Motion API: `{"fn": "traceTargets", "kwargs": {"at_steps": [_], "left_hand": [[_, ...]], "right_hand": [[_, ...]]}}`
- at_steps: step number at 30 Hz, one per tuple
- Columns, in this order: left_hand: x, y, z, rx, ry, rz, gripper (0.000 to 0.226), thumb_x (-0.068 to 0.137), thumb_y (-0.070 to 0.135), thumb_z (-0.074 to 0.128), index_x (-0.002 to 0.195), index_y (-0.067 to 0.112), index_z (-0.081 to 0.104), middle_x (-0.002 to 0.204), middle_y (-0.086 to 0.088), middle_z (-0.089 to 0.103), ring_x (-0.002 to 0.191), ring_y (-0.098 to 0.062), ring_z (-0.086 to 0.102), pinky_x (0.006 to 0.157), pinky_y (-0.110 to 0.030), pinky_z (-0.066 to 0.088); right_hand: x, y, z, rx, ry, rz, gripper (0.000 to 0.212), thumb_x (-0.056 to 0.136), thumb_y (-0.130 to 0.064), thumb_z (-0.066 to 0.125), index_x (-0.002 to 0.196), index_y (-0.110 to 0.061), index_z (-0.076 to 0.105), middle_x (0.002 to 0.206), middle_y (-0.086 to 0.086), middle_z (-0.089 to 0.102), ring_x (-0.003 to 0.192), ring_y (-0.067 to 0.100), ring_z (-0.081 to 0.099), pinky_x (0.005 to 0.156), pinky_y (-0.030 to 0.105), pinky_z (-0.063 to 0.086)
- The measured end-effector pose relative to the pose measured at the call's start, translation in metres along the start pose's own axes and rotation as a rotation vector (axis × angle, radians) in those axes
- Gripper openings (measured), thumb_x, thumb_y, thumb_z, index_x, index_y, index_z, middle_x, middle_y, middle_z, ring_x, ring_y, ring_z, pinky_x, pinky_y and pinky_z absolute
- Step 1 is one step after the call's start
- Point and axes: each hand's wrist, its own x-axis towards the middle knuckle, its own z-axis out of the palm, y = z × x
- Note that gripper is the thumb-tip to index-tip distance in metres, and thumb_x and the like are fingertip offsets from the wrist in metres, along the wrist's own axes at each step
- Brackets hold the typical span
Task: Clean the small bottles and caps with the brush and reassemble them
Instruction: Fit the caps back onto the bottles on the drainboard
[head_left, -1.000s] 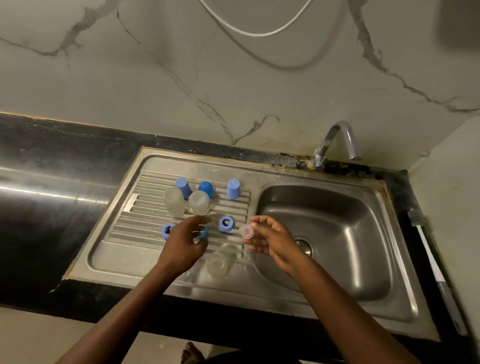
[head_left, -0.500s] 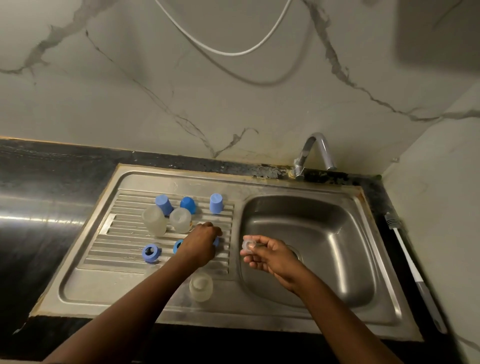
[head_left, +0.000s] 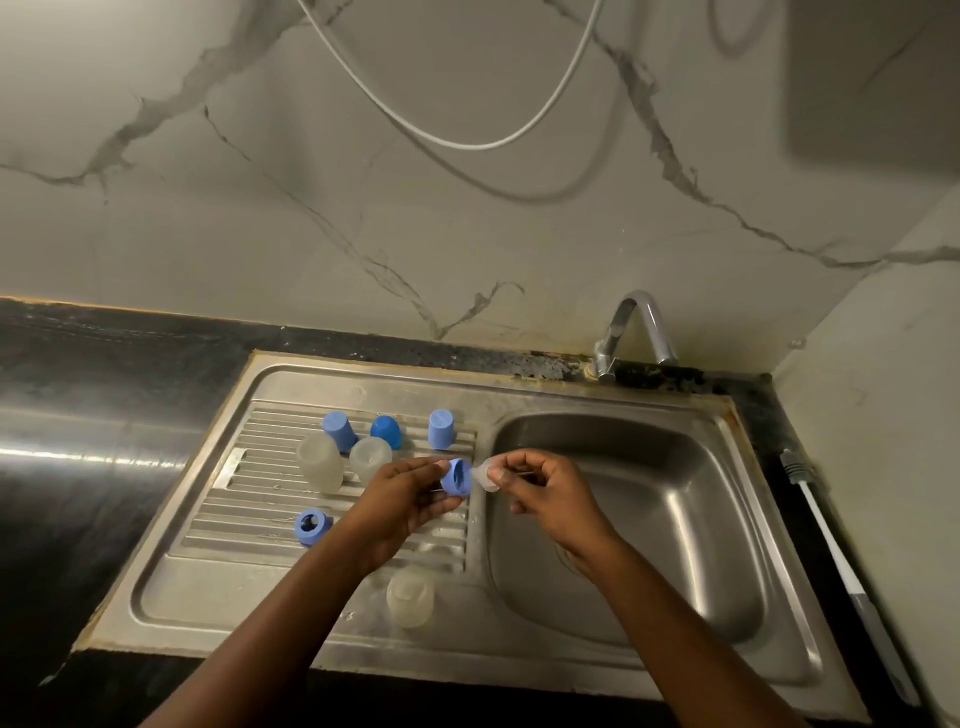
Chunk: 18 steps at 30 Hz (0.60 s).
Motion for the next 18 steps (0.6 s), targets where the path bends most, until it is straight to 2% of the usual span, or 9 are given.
{"fn": "traceTargets", "kwargs": {"at_steps": [2, 6, 9, 12, 15, 18], "left_hand": [[-0.007, 0.004, 0.003, -0.066, -0.019, -0.017, 0.029, 0.11, 0.013, 0.051, 0.128, -0.004, 0.066, 0.119, -0.028, 0.074, 0.116, -0.039, 0.071, 0.094, -0.04, 0.062], [-0.019, 0.012, 0.009, -0.145, -0.05, -0.037, 0.029, 0.11, 0.014, 0.05, 0.129, -0.001, 0.067, 0.121, -0.027, 0.073, 0.111, -0.035, 0.073, 0.092, -0.04, 0.063], [-0.023, 0.013, 0.011, -0.16, -0.048, -0.041, 0.03, 0.11, 0.015, 0.051, 0.13, -0.001, 0.067, 0.122, -0.026, 0.073, 0.11, -0.035, 0.073, 0.094, -0.042, 0.062], [-0.027, 0.014, 0.012, -0.143, -0.042, -0.04, 0.029, 0.109, 0.014, 0.053, 0.129, -0.001, 0.068, 0.121, -0.025, 0.074, 0.111, -0.036, 0.074, 0.093, -0.042, 0.063], [-0.031, 0.014, 0.014, -0.135, -0.054, -0.041, 0.029, 0.109, 0.012, 0.053, 0.129, -0.002, 0.068, 0.121, -0.025, 0.074, 0.114, -0.039, 0.073, 0.093, -0.042, 0.062], [-0.034, 0.013, 0.014, -0.153, -0.052, -0.053, 0.029, 0.11, 0.012, 0.052, 0.128, -0.004, 0.066, 0.12, -0.028, 0.073, 0.115, -0.041, 0.072, 0.09, -0.041, 0.063]], "right_hand": [[0.003, -0.005, 0.004, -0.005, -0.008, -0.01, 0.009, 0.094, -0.025, 0.077, 0.102, -0.023, 0.08, 0.099, 0.0, 0.079, 0.096, 0.026, 0.072, 0.073, 0.031, 0.06], [0.006, -0.01, 0.013, -0.023, -0.034, -0.017, 0.009, 0.09, -0.025, 0.081, 0.099, -0.024, 0.081, 0.1, -0.002, 0.079, 0.094, 0.03, 0.072, 0.075, 0.039, 0.062], [0.007, -0.013, 0.018, -0.024, -0.052, -0.029, 0.01, 0.089, -0.024, 0.082, 0.097, -0.021, 0.079, 0.099, -0.003, 0.079, 0.092, 0.024, 0.074, 0.073, 0.034, 0.062], [0.01, -0.013, 0.021, -0.097, -0.019, -0.053, 0.021, 0.084, -0.028, 0.086, 0.096, -0.02, 0.071, 0.093, -0.002, 0.077, 0.086, 0.016, 0.073, 0.072, 0.028, 0.059], [0.012, -0.013, 0.021, -0.15, 0.002, -0.071, 0.026, 0.083, -0.031, 0.086, 0.098, -0.023, 0.066, 0.093, -0.003, 0.074, 0.086, 0.014, 0.072, 0.073, 0.031, 0.061], [0.009, -0.015, 0.021, -0.172, -0.017, -0.097, 0.027, 0.087, -0.028, 0.083, 0.109, -0.032, 0.068, 0.1, -0.009, 0.073, 0.093, 0.011, 0.072, 0.073, 0.031, 0.063]]}}
